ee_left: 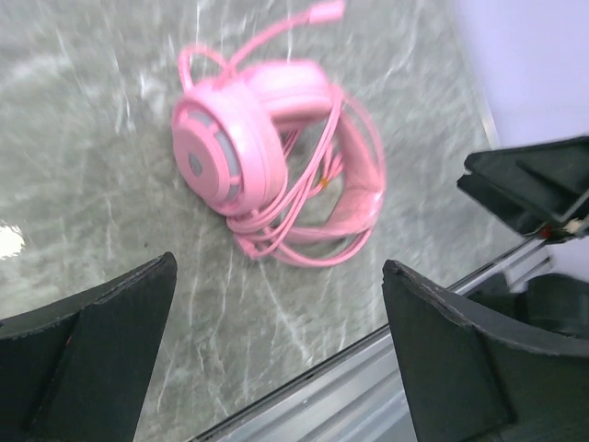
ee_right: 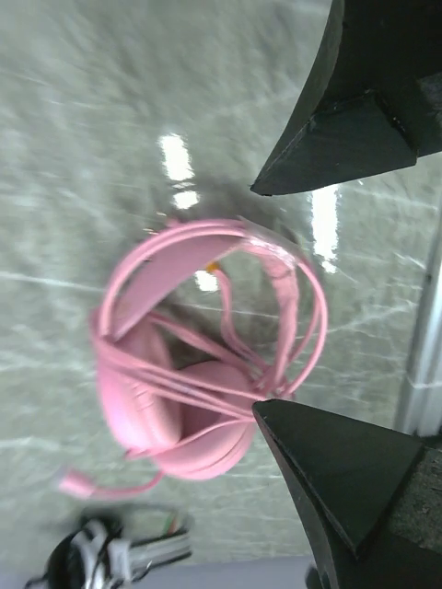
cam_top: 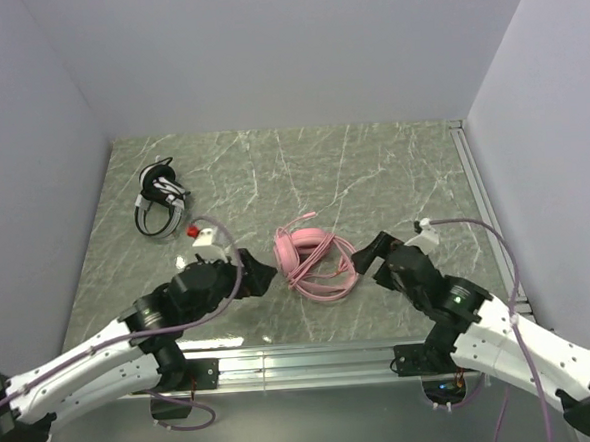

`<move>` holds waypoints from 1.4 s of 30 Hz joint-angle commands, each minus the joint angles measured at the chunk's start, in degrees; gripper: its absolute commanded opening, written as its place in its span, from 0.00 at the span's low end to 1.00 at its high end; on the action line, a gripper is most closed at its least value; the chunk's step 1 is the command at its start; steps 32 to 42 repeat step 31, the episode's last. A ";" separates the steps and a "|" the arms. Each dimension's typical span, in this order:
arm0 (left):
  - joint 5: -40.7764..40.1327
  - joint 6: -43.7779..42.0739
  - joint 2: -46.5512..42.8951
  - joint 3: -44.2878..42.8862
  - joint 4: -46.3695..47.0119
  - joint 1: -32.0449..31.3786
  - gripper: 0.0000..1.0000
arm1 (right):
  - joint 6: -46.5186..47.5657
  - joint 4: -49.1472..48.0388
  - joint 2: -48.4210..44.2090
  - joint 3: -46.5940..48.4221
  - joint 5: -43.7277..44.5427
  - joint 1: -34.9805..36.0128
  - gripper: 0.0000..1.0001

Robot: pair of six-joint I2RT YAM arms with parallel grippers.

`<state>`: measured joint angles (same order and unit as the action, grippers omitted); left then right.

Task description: Wrap the headphones

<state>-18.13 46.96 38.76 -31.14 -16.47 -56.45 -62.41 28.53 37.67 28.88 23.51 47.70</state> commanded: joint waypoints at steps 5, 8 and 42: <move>-7.79 -4.68 -13.53 0.11 -3.83 0.20 0.99 | 11.52 1.09 -11.37 -1.72 13.58 -0.15 0.98; -9.99 -5.20 -16.96 0.37 -4.45 0.28 0.99 | 12.58 1.17 -14.80 -2.86 16.91 -0.15 0.96; -14.39 -3.72 -32.35 7.41 -5.06 0.20 0.99 | 8.45 2.14 -25.63 -6.74 23.16 -0.24 0.95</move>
